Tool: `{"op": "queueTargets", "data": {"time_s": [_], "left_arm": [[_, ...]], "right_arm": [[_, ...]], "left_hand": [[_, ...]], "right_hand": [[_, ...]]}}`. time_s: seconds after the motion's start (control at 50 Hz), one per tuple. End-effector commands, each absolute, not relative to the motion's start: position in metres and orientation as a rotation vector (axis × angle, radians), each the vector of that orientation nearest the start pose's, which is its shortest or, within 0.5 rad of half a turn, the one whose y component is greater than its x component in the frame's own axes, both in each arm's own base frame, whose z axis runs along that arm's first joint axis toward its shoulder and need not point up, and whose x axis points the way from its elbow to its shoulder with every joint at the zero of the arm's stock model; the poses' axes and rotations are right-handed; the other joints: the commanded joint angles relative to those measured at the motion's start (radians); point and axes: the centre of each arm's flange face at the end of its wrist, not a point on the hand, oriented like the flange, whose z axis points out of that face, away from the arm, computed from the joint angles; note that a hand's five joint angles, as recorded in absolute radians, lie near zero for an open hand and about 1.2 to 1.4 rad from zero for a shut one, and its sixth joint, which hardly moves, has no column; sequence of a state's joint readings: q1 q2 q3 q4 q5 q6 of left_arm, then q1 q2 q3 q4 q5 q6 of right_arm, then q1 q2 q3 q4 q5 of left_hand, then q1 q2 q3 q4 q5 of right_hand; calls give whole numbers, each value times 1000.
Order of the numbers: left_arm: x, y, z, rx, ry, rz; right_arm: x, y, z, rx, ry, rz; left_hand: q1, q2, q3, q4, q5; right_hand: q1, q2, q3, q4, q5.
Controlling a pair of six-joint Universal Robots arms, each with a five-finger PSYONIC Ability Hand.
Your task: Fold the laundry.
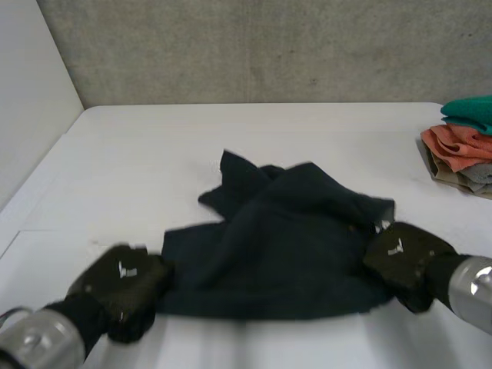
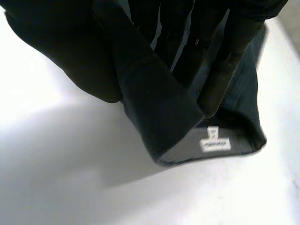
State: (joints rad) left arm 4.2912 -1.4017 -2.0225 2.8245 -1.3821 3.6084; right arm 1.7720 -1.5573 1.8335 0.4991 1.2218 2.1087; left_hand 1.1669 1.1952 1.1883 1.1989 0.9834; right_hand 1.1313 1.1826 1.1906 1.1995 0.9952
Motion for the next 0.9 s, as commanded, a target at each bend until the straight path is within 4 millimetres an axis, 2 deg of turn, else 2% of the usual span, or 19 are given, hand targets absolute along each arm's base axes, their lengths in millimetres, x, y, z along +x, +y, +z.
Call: {"op": "queueTargets", "data": {"time_s": [0.02,0.06,0.1,0.18,0.2,0.26,0.28,0.32,0.34,0.36,0.42,0.44,0.5,0.52,0.58,0.68,0.76,0.82,0.9], "left_arm": [[-215,-131,200,1505,2591,-1301],[-223,-154,189,1505,2548,-1322],[-228,-171,183,1496,2516,-1349],[-246,-227,188,1399,2358,-1546],[-254,-249,204,1340,2263,-1674],[-268,-280,241,1233,2076,-1916],[-276,-296,271,1154,1928,-2094],[-282,-310,301,1071,1753,-2274],[-284,-322,332,959,1558,-2446],[-284,-326,348,903,1458,-2528],[-285,-325,406,690,1073,-2817],[-285,-325,415,650,1008,-2869],[-285,-325,424,587,928,-2983],[-284,-326,423,584,944,-2994],[-283,-332,407,587,1086,-2976],[-274,-342,365,588,1359,-2851],[-274,-340,302,675,1628,-2715],[-275,-335,269,738,1765,-2643],[-272,-311,202,847,2049,-2449]], "right_arm": [[212,-180,197,-1843,2213,-1253],[218,-191,176,-1883,2251,-1153],[220,-195,173,-1899,2253,-1150],[238,-233,179,-1897,2269,-1358],[247,-255,191,-1830,2276,-1526],[262,-289,225,-1634,2222,-1875],[270,-309,256,-1452,2132,-2121],[276,-325,286,-1260,1992,-2342],[280,-331,303,-1147,1889,-2451],[284,-337,328,-994,1710,-2605],[287,-339,367,-757,1362,-2807],[289,-334,385,-647,1151,-2884],[295,-325,403,-521,870,-2935],[299,-321,406,-480,752,-2945],[304,-324,397,-488,746,-2934],[315,-337,349,-610,1011,-2807],[319,-344,298,-732,1249,-2674],[318,-343,259,-814,1413,-2569],[310,-325,197,-985,1691,-2353]], "left_hand": [[229,201,208,197,238],[229,201,208,197,238],[229,201,208,197,238],[229,201,208,197,238],[229,201,208,197,238],[229,201,208,197,238],[229,201,208,197,238],[229,201,208,197,238],[229,201,208,197,238],[229,201,208,197,238],[229,201,208,197,238],[229,201,208,197,238],[229,201,208,197,238],[229,201,208,197,238],[229,201,208,197,238],[229,201,208,197,238],[229,201,208,197,238],[229,201,208,197,238],[229,201,208,197,238]], "right_hand": [[265,214,206,197,227],[265,214,206,197,227],[265,214,206,197,227],[265,214,206,197,227],[265,214,206,197,227],[265,214,206,197,227],[265,214,206,197,227],[265,214,206,197,227],[265,214,206,197,227],[265,214,206,197,227],[265,214,206,197,227],[265,214,206,197,227],[265,214,206,197,227],[265,214,206,197,227],[265,214,206,197,227],[265,214,206,197,227],[265,214,206,197,227],[265,214,206,197,227],[265,214,206,197,227]]}}
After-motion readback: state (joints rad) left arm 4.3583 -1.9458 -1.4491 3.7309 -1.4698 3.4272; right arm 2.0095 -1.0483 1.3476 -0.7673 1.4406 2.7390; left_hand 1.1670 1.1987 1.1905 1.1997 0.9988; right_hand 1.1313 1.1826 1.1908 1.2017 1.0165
